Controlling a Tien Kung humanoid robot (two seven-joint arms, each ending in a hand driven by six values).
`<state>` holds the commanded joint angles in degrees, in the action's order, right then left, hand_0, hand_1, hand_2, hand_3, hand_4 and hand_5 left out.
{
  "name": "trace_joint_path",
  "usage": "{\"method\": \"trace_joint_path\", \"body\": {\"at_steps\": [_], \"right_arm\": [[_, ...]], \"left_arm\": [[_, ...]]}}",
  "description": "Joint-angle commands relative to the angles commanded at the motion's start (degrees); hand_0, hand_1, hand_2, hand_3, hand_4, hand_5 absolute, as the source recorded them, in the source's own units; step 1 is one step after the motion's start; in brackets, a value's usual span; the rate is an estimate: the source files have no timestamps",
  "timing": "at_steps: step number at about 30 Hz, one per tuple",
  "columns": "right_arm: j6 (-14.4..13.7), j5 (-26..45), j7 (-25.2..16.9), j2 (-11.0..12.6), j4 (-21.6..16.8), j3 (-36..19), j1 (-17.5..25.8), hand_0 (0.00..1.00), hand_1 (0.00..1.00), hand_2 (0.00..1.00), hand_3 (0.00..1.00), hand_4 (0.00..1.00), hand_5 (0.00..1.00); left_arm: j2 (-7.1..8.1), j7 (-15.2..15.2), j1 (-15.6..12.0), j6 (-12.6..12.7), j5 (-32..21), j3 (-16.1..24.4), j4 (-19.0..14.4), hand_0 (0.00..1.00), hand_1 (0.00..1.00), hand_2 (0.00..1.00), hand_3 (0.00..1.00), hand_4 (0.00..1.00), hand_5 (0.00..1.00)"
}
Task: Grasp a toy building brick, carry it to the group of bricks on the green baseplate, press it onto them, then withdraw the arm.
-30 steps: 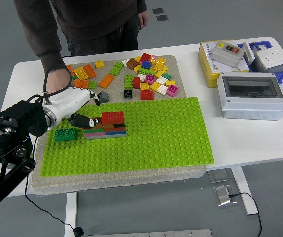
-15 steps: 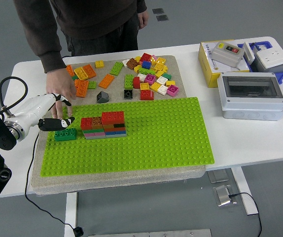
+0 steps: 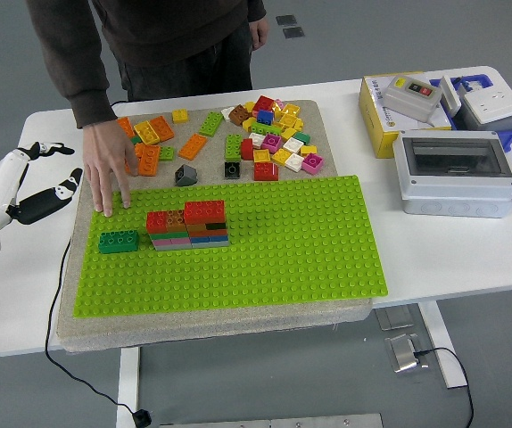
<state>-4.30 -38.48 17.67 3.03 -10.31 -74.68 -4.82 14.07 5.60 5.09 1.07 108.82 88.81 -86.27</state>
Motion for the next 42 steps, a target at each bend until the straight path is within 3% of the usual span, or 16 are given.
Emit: {"method": "trace_joint_path", "body": {"at_steps": [7, 42], "right_arm": [[0.2, -1.7, 0.6, 0.0, 0.0, -1.0, -0.3, 0.621, 0.589, 0.728, 0.774, 0.630, 0.998], [0.3, -2.3, 0.2, 0.4, 0.0, -1.4, -0.5, 0.616, 0.583, 0.707, 0.765, 0.613, 0.998]], "left_arm": [[-0.59, 2.3, 0.4, 0.4, -0.2, 0.7, 0.9, 0.851, 0.794, 0.756, 0.663, 0.591, 0.405], [-1.05, 2.7, 0.8, 0.2, -0.9, 2.1, 2.3, 0.846, 0.791, 0.749, 0.636, 0.560, 0.404]]}}
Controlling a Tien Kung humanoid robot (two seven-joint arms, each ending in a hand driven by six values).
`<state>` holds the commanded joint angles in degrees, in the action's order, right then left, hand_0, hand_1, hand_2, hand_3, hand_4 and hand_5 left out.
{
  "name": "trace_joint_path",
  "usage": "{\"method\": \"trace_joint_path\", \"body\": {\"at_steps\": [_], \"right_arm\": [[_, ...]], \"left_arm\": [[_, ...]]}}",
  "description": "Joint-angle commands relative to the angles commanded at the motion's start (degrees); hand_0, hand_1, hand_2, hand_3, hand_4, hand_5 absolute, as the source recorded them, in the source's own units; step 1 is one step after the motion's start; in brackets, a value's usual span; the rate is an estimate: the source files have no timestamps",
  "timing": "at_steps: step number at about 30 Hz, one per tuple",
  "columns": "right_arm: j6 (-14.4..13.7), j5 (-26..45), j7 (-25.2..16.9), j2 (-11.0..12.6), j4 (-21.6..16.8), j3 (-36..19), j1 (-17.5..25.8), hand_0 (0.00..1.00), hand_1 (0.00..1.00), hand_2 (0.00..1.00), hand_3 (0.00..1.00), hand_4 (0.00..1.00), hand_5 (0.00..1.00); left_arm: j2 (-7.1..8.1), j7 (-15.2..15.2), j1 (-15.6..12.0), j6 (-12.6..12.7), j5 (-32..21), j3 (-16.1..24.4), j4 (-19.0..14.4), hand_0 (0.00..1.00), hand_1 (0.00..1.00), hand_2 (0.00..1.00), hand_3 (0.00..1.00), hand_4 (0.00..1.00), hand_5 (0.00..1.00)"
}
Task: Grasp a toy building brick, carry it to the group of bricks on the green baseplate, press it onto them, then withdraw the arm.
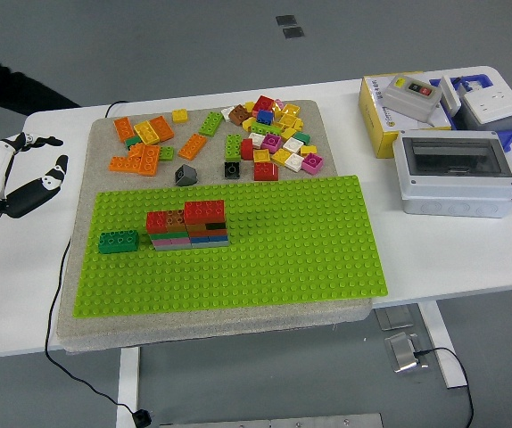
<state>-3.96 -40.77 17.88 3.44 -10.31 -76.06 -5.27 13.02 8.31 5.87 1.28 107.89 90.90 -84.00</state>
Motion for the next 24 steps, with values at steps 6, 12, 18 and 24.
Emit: {"method": "trace_joint_path", "body": {"at_steps": [6, 12, 18, 24], "right_arm": [[0.1, -0.1, 0.0, 0.0, 0.0, 0.0, 0.0, 0.616, 0.583, 0.705, 0.764, 0.610, 0.998], [0.1, 0.0, -0.1, 0.0, 0.0, 0.0, -0.1, 0.615, 0.582, 0.703, 0.764, 0.610, 0.998], [0.2, -0.3, -0.3, 0.0, 0.0, -0.3, -0.1, 0.614, 0.582, 0.696, 0.763, 0.609, 0.998], [0.2, -0.4, -0.3, 0.1, 0.0, -0.4, 0.0, 0.614, 0.581, 0.694, 0.763, 0.608, 0.998]], "left_arm": [[0.00, 0.1, 0.0, 0.0, 0.0, 0.3, 0.0, 0.846, 0.790, 0.748, 0.635, 0.560, 0.403], [0.01, 0.1, 0.2, -0.1, 0.0, 0.2, 0.0, 0.846, 0.790, 0.747, 0.633, 0.558, 0.400], [0.01, 0.1, 0.2, -0.2, -0.1, -0.3, 0.1, 0.845, 0.790, 0.747, 0.630, 0.554, 0.397], [-0.02, 0.1, 0.3, -0.2, -0.2, -0.6, 0.2, 0.845, 0.790, 0.747, 0.629, 0.551, 0.395]]}}
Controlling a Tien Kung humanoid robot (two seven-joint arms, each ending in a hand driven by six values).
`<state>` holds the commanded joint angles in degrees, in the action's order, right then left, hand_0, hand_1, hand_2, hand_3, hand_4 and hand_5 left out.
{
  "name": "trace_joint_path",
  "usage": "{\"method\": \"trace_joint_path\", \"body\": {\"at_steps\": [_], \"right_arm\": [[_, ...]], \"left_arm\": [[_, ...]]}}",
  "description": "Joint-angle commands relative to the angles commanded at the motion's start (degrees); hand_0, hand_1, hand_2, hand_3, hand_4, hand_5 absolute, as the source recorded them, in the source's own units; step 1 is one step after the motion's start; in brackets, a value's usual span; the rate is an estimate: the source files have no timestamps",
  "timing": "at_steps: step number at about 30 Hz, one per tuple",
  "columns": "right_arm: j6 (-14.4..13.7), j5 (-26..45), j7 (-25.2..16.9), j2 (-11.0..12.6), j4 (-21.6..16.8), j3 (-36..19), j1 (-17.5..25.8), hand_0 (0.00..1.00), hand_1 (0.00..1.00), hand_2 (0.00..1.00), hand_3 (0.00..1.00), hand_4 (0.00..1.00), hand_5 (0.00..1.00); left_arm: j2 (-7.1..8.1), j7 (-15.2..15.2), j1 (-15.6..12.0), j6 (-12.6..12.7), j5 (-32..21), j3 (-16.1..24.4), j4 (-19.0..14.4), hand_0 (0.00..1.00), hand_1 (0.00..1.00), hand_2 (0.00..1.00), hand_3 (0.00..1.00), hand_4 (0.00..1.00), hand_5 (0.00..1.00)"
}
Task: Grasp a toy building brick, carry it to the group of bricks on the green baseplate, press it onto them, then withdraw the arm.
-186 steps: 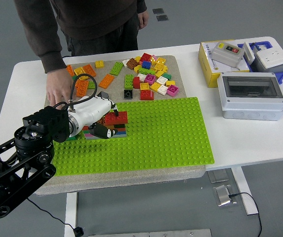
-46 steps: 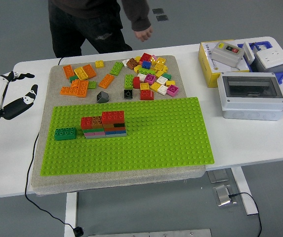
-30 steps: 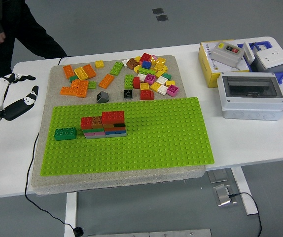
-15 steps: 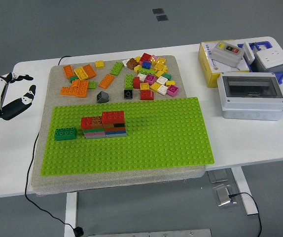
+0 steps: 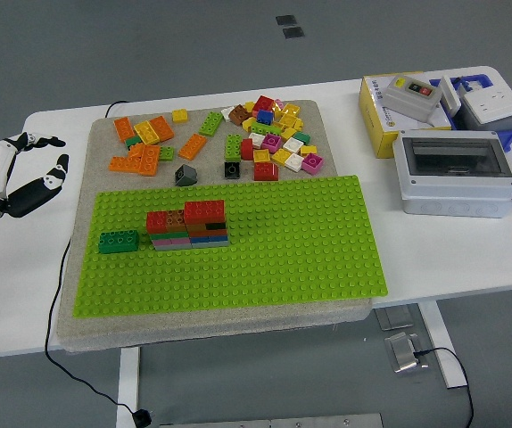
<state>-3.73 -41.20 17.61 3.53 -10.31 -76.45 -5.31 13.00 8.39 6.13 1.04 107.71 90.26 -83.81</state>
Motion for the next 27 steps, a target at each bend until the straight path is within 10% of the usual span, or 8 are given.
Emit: {"method": "trace_joint_path", "body": {"at_steps": [27], "right_arm": [[-0.6, 1.4, -0.1, 0.0, 0.0, 1.4, 0.0, 0.614, 0.581, 0.684, 0.763, 0.609, 0.998]], "left_arm": [[-0.12, -0.1, 0.2, -0.4, -0.3, -2.0, 0.8, 0.844, 0.792, 0.746, 0.622, 0.548, 0.391]]}}
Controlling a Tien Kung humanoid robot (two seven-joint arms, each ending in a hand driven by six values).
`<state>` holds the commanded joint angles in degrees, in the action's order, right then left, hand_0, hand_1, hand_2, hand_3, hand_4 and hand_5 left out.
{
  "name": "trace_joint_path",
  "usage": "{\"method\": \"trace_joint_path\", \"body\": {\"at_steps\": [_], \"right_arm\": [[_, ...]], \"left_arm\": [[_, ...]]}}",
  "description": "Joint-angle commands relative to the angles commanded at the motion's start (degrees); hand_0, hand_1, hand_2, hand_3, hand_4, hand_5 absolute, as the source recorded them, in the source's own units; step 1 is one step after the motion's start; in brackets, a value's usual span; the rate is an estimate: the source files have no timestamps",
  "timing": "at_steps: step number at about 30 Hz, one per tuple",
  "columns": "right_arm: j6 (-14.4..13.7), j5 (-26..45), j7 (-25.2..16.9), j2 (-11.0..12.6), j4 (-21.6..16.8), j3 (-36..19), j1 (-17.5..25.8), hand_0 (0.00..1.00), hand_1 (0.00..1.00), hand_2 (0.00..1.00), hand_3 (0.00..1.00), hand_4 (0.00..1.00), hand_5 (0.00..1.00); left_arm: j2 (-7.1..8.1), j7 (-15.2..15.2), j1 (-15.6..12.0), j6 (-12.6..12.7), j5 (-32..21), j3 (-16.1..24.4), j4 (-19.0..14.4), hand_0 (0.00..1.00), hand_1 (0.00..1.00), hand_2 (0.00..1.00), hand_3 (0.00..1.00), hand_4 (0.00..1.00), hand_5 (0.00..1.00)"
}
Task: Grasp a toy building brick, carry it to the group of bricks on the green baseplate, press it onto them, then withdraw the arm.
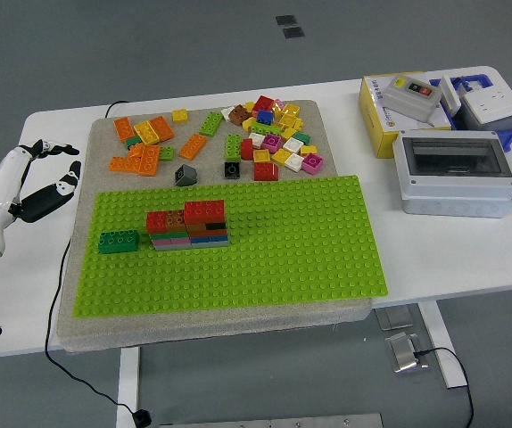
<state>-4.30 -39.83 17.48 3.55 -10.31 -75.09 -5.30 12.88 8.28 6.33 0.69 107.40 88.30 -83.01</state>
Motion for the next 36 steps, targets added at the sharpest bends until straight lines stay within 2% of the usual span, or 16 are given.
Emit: {"method": "trace_joint_path", "body": {"at_steps": [26, 36], "right_arm": [[0.0, -0.8, 0.8, 0.0, 0.0, -0.2, -0.2, 0.614, 0.580, 0.680, 0.763, 0.611, 0.998], [-0.4, 0.6, 0.9, -0.1, 0.0, 1.1, 0.0, 0.614, 0.580, 0.680, 0.762, 0.611, 0.998]], "left_arm": [[0.77, 0.1, 0.4, 0.0, -0.6, -0.1, -0.2, 0.844, 0.793, 0.747, 0.616, 0.549, 0.393], [0.41, 0.2, -0.1, 0.0, -0.7, 0.6, -0.1, 0.844, 0.793, 0.747, 0.616, 0.550, 0.394]]}}
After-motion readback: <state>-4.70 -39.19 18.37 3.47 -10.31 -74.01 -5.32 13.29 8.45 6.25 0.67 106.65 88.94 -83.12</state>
